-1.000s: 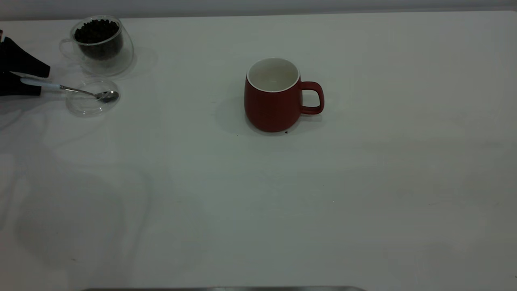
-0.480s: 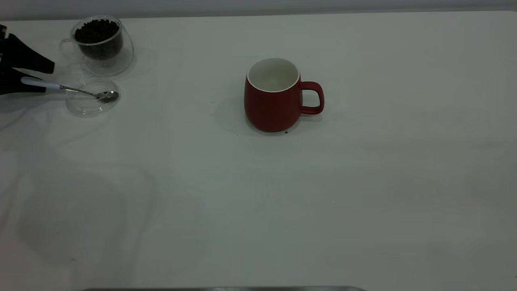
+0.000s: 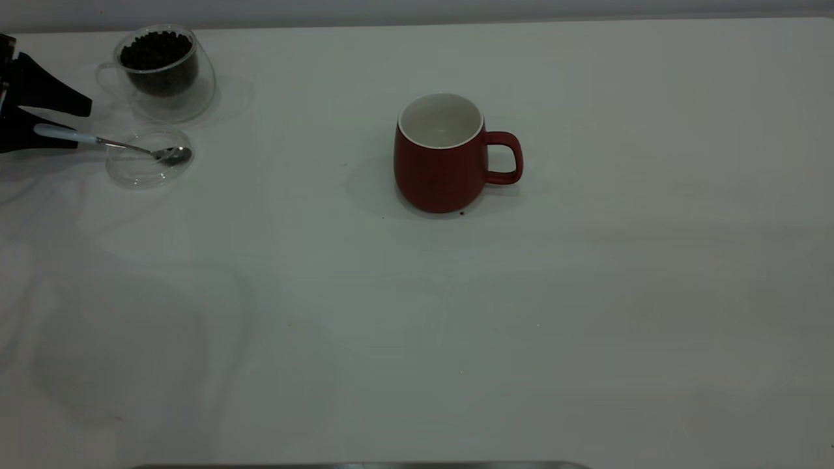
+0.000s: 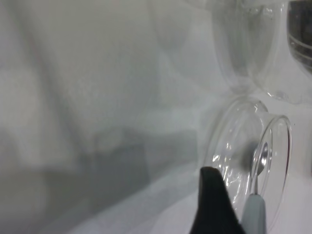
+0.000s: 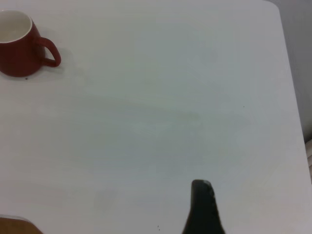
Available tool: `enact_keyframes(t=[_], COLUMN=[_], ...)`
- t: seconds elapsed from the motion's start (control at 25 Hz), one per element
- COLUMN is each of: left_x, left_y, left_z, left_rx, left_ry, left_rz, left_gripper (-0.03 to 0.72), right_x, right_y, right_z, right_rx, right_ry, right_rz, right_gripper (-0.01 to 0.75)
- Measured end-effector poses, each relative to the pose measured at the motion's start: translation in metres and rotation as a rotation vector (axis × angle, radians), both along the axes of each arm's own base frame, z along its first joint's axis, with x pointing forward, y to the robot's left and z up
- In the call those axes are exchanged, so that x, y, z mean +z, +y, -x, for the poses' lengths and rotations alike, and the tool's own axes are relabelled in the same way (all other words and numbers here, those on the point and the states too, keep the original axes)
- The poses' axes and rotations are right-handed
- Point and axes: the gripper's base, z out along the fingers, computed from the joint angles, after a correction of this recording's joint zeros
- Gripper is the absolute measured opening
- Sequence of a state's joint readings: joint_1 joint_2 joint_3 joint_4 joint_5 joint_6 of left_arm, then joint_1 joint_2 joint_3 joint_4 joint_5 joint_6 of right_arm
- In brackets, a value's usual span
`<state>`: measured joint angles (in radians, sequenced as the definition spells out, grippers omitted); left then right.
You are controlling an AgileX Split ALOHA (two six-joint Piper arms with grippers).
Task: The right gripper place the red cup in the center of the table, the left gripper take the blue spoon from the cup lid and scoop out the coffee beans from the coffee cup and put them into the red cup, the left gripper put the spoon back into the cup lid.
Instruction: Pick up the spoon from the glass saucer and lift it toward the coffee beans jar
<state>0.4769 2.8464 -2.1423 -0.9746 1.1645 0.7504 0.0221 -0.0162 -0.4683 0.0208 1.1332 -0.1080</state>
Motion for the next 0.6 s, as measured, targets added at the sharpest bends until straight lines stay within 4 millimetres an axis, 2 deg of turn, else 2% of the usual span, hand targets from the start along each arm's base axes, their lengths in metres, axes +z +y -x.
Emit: enact_keyframes(t=[0.4, 0.6], left_x=[0.0, 0.0], left_y=[0.0, 0.0], left_z=[0.0, 0.0], left_rx=[0.032, 0.044], left_ry=[0.04, 0.055], left_rz=[0.014, 0.02], left_gripper=[0.257, 0.257], right_x=[0.0, 0.0], right_y=[0.0, 0.0], right_z=[0.0, 0.0], right_rx=[0.0, 0.0], right_ry=[0.0, 0.0], right_rz=[0.0, 0.0], right_gripper=[0.588, 0.588])
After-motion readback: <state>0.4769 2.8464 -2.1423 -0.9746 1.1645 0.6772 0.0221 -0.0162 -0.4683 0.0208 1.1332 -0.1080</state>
